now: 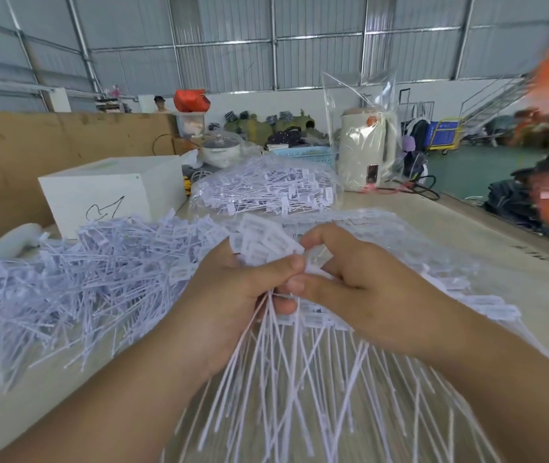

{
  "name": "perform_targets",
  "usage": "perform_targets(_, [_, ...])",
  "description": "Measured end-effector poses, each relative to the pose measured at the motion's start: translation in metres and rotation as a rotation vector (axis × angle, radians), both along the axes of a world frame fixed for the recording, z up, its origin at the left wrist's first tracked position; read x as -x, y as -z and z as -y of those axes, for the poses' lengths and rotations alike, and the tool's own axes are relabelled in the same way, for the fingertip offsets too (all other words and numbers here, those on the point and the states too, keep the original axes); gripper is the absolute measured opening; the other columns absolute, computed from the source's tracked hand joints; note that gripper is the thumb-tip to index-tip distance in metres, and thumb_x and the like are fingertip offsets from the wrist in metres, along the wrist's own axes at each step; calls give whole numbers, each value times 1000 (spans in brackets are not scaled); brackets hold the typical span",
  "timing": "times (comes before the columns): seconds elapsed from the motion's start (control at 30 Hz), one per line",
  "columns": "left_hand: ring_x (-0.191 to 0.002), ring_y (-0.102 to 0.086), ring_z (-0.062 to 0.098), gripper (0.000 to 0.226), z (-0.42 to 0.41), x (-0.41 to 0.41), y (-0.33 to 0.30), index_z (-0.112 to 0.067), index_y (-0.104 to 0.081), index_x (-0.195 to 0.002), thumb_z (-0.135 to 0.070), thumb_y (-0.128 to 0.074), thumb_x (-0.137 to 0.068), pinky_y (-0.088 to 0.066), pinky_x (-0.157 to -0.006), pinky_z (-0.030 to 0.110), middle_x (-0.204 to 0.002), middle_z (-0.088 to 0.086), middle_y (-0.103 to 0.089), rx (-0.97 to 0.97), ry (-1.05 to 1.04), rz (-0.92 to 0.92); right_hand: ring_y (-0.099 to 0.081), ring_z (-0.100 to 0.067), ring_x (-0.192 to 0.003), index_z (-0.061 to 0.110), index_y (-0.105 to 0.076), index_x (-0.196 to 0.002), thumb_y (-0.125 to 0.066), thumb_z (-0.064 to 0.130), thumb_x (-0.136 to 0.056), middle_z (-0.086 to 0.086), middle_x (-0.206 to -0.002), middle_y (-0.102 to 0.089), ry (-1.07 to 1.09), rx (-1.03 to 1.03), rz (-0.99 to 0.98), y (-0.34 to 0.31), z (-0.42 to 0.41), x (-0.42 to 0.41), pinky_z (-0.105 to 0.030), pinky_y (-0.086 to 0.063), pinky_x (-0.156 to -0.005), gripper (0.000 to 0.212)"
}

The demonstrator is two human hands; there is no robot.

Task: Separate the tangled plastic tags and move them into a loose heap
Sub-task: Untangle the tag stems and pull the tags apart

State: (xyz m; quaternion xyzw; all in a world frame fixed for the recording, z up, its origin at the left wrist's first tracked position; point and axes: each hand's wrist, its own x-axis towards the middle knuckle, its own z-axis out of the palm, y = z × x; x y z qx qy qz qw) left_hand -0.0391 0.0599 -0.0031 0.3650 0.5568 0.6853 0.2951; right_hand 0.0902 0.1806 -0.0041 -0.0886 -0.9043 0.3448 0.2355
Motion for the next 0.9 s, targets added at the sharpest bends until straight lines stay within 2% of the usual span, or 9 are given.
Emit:
perform_targets(0.07, [-51,-60,16,46,2,1,-1,-2,-66,-96,-17,-89,-59,-47,-50,24,-65,8,-67,87,54,-48,-50,-3,-47,38,-46,-124,-57,67,-77,15,-54,-54,-13,-41,45,-2,0,-1,-17,-35,-48,56])
perform_targets(0.13, [-48,-55,18,44,2,-2,-1,0,-68,-98,-17,-85,-62,-46,-49,24,-66,16,-67,113,111,-59,-65,1,-83,38,-57,-115,-66,64,-77,19,-91,-69,-20,-60,81,-2,-1,-1,-24,-49,-70,46])
perform_targets(0.17, [-47,-54,18,41,2,-3,0,1,-69,-99,-18,-80,-64,-46,-47,23,-70,19,-68,100,129,-47,-64,1,-98,34,-59,-117,-69,59,-78,18,-106,-69,-18,-63,98,-2,1,0,-22,-48,-81,47])
perform_targets(0.23, [-45,-54,17,36,1,-4,1,0,-71,-96,-18,-74,-65,-45,-44,22,-73,19,-70,68,148,-27,-58,8,-107,28,-53,-129,-72,56,-78,22,-110,-68,-18,-55,110,-3,2,0,-15,-43,-85,61])
perform_targets(0.4, [-57,-66,14,19,3,-5,1,-8,-73,-92,-9,-78,-73,-49,-47,22,-77,10,-74,41,241,-19,-62,12,-85,36,-31,-143,-75,55,-74,36,-75,-64,-9,-26,74,-6,9,1,-13,-44,-76,84])
perform_targets(0.53, [-53,-65,12,11,3,-6,0,-19,-76,-77,-10,-75,-72,-48,-46,21,-70,5,-73,53,234,-28,-60,6,-99,33,-21,-151,-70,67,-69,24,-94,-64,31,-57,113,-3,11,3,-18,-47,-83,101])
perform_targets(0.67, [-54,-63,12,5,2,-5,2,-19,-75,-74,-16,-71,-72,-47,-47,21,-67,4,-70,53,238,-73,-50,23,-63,36,-11,-154,-68,70,-66,26,-73,-45,98,-102,138,-5,17,3,-4,-40,-60,110])
perform_targets(0.77, [-67,-67,18,19,2,-4,2,-11,-74,-88,-20,-74,-71,-51,-53,25,-80,11,-74,38,258,-100,-50,15,-57,38,-10,-152,-69,71,-65,22,-81,-53,124,-117,153,-6,17,3,-11,-40,-54,111])
perform_targets(0.9, [-58,-65,14,21,1,-8,4,-13,-73,-86,-14,-79,-66,-48,-46,22,-76,7,-73,33,197,-160,-64,-1,-73,31,-22,-148,-68,58,-70,10,-87,-68,104,-129,165,-4,14,4,-30,-57,-65,95])
